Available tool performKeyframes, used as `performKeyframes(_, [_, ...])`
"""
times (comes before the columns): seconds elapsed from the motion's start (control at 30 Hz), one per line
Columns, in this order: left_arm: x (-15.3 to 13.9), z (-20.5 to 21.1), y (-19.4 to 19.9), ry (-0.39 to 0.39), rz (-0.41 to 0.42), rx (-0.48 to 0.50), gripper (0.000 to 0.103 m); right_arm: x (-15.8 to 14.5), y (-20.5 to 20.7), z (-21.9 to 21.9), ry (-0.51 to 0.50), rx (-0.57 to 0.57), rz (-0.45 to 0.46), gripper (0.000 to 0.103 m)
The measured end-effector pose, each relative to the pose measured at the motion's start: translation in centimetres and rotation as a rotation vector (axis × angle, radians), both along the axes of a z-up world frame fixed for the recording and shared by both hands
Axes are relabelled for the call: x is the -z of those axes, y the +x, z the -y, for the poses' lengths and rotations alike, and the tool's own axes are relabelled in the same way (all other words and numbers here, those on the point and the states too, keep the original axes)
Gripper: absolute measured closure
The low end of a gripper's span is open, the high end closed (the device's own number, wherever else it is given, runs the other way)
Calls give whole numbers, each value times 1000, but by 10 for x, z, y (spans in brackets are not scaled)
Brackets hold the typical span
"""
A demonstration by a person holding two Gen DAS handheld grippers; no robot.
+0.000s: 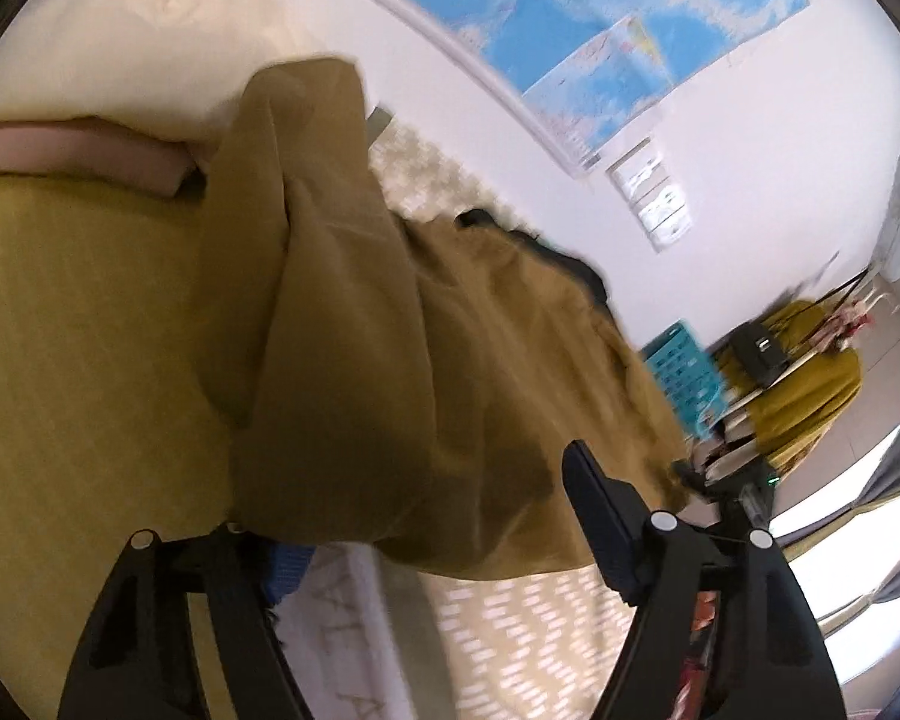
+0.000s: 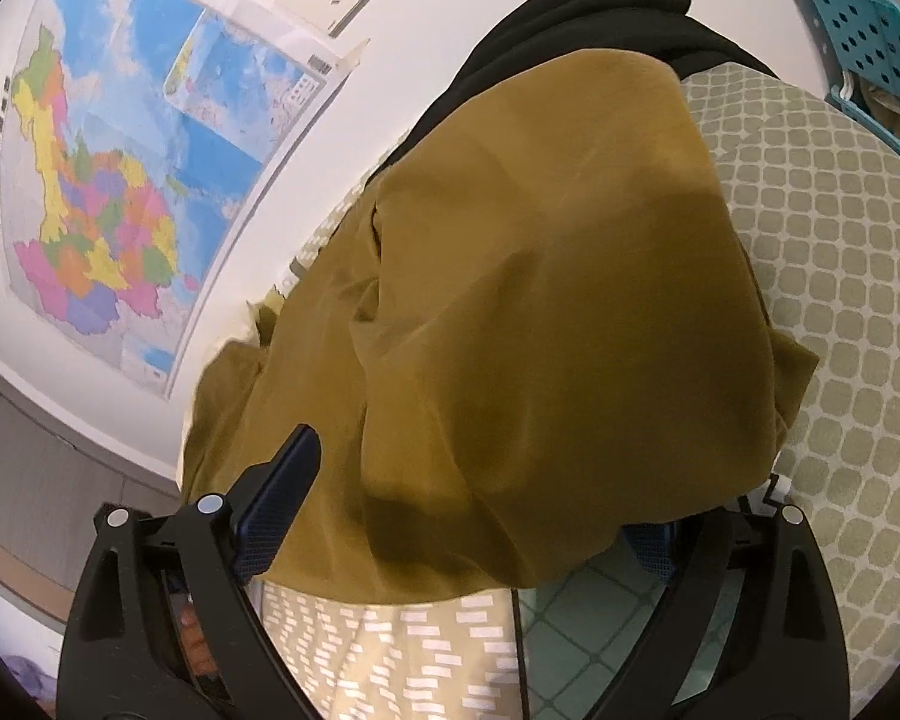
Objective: Fold large clothes
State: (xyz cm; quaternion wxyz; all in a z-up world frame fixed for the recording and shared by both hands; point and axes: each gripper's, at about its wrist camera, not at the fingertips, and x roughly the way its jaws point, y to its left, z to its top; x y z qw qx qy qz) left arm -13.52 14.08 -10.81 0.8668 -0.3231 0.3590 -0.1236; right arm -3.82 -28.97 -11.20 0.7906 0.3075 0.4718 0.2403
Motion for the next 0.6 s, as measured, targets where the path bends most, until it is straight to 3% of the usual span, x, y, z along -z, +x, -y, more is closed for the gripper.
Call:
performKeyframes(0.07, [6, 5, 5, 32, -29, 10, 29, 0, -1, -2, -7, -3, -3, 13])
performKeyframes(0.2, [4, 18, 15, 86, -32, 38, 6, -1, 3, -8, -14, 0, 0, 7])
performKeyframes(0.33, [2, 32, 35, 177, -54, 27, 7, 1, 10, -17, -25, 13, 16, 7])
performKeyframes(0.47, [3, 27, 43, 147, -43, 4, 7, 3, 18, -22, 1, 42, 41, 8])
performKeyframes(0.53, [2, 25, 41, 152, -42, -19, 19, 3, 19, -23, 10, 37, 44, 17])
performKeyframes(0.6, [0, 22, 38, 153, -30, -38, 24, 7, 21, -21, 49, 44, 32, 34])
